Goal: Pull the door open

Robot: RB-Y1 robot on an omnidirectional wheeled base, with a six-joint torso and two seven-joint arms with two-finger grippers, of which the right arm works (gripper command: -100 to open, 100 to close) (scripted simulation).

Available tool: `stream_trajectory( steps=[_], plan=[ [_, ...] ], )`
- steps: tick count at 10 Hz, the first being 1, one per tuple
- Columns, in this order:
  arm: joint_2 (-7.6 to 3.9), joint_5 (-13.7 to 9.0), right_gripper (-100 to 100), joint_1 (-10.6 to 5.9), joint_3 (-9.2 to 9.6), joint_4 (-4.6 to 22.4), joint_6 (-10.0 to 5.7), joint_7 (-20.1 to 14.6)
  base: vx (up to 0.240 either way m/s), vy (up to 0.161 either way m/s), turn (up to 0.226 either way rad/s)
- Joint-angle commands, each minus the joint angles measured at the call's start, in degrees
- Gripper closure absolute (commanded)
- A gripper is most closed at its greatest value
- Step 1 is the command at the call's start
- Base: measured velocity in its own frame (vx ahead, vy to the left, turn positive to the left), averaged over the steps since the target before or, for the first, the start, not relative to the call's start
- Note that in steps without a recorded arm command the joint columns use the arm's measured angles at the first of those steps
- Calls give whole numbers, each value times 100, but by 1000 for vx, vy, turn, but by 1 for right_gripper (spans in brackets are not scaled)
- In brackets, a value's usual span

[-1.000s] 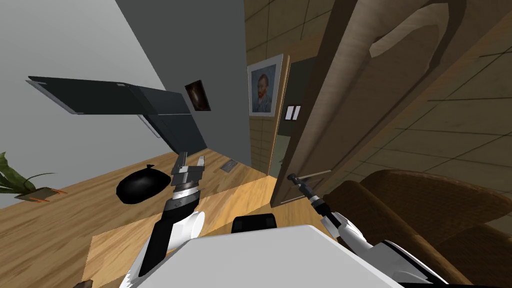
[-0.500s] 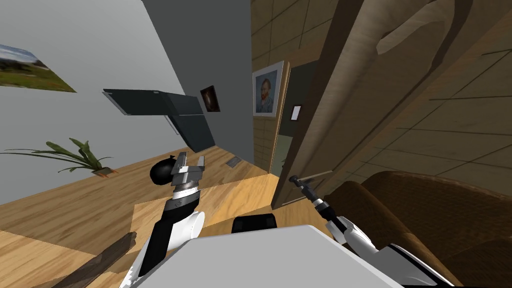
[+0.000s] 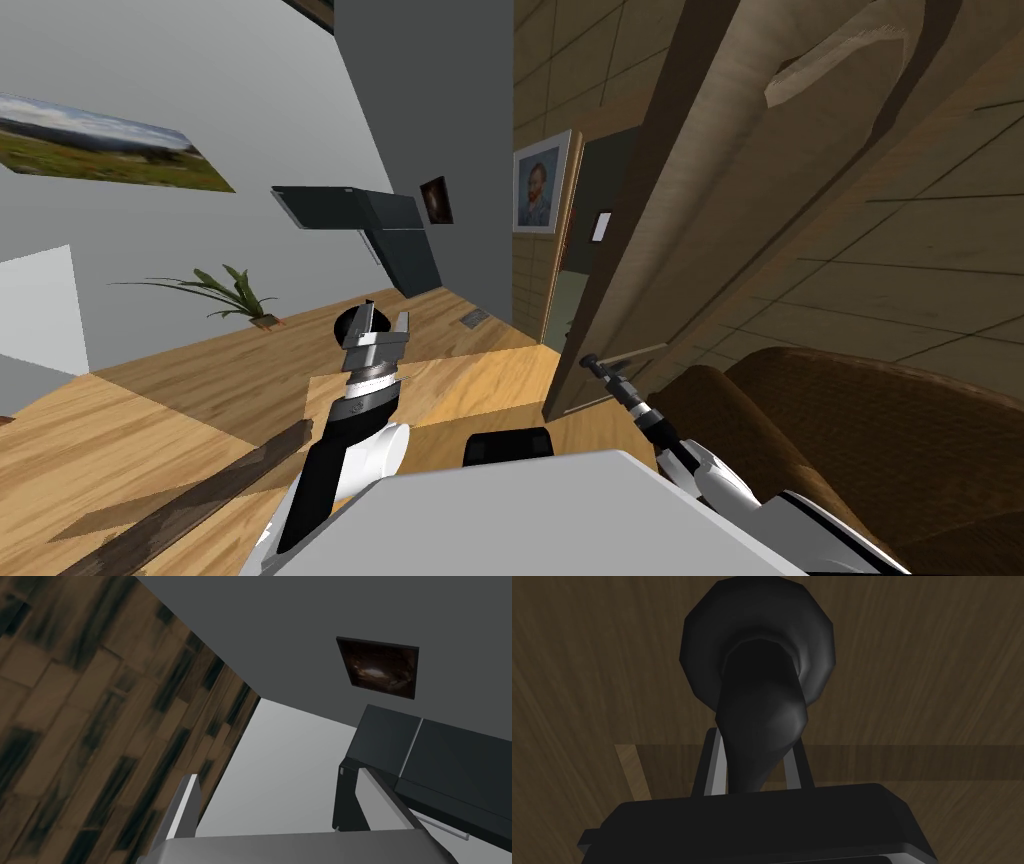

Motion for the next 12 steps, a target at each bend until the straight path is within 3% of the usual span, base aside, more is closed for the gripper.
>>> stream_trajectory(
  steps=[1, 9, 10, 12],
  plan=[
    [-43, -20, 100, 62, -5, 13, -96, -5, -191, -59, 156],
    [-163, -95, 100, 232, 13, 314, -610, -51, -175, -87, 168],
    [-126, -79, 100, 208, 30, 328, -594, -56, -66, -32, 29],
    [-3, 13, 100, 94, -58, 272, -382, 2, -146, -64, 104]
  ],
)
